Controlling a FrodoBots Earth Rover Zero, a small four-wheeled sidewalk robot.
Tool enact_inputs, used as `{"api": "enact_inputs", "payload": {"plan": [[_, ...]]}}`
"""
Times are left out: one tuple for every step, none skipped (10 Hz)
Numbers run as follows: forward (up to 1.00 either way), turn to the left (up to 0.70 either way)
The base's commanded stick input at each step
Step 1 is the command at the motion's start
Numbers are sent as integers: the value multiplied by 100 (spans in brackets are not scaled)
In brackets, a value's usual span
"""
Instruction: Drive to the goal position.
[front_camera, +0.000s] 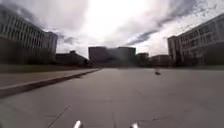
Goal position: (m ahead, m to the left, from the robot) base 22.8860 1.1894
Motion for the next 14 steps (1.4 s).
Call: {"api": "enact_inputs", "payload": {"plan": [[100, 0], [100, 0], [100, 0], [100, 0], [100, 0], [100, 0], [100, 0], [100, 0], [100, 0], [100, 0], [100, 0], [100, 0], [100, 0], [100, 0]]}}
